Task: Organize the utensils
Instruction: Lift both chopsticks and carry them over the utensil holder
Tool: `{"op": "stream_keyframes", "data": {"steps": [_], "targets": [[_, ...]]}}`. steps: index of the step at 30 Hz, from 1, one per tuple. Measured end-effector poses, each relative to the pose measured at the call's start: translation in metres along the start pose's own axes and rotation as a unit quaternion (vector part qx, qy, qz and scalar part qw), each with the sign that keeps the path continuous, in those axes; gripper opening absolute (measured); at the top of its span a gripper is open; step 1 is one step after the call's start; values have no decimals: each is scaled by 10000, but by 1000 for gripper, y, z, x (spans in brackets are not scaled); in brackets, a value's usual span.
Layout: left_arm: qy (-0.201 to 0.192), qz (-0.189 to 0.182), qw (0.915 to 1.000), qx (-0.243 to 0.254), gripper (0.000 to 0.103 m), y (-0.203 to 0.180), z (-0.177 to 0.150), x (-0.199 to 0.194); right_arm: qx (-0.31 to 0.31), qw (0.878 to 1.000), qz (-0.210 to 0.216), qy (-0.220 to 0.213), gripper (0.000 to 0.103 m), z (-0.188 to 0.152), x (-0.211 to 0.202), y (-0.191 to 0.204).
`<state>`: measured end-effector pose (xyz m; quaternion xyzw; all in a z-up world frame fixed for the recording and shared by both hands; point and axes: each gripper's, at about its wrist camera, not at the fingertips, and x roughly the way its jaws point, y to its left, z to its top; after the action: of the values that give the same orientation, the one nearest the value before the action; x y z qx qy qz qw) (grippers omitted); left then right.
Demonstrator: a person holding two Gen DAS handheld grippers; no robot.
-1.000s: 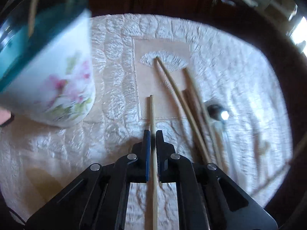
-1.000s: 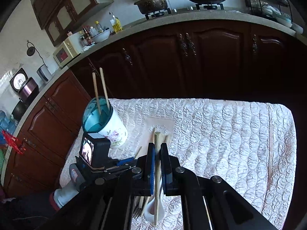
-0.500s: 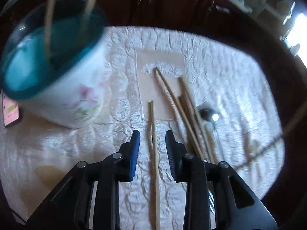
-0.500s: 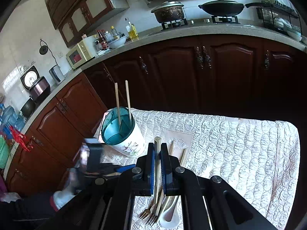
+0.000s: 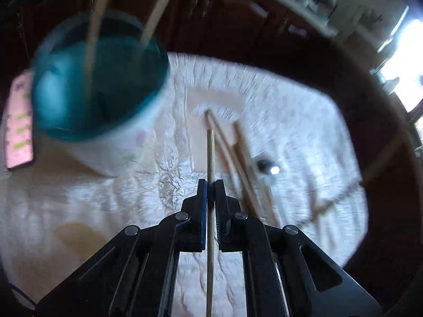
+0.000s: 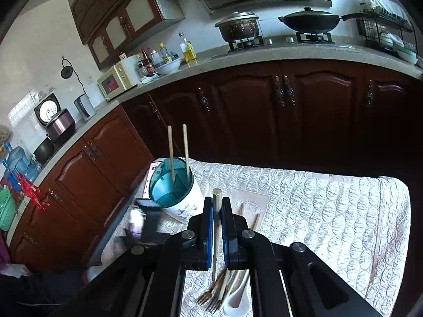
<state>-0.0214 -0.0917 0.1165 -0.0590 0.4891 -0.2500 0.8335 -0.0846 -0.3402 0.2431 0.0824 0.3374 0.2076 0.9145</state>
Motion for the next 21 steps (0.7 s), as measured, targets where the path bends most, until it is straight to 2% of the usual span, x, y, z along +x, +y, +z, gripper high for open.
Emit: {"op": "stream_keyframes", "data": {"steps": [4, 11, 15, 21], "targets": [[-437, -125, 9989, 67, 4, 7, -1, -64, -95, 9999, 87, -32, 5, 4, 2, 12], [-1119, -171, 9935, -101, 4, 17, 4, -145, -238, 9994, 240, -120, 5, 17, 6, 35], [-1495, -119, 9886, -137, 4, 22, 19, -184, -294, 9987, 336, -262, 5, 31, 8, 48], [-2126, 226, 9767, -155, 4, 31, 53, -221, -352, 9973, 395, -506, 5, 64, 17, 68]]}}
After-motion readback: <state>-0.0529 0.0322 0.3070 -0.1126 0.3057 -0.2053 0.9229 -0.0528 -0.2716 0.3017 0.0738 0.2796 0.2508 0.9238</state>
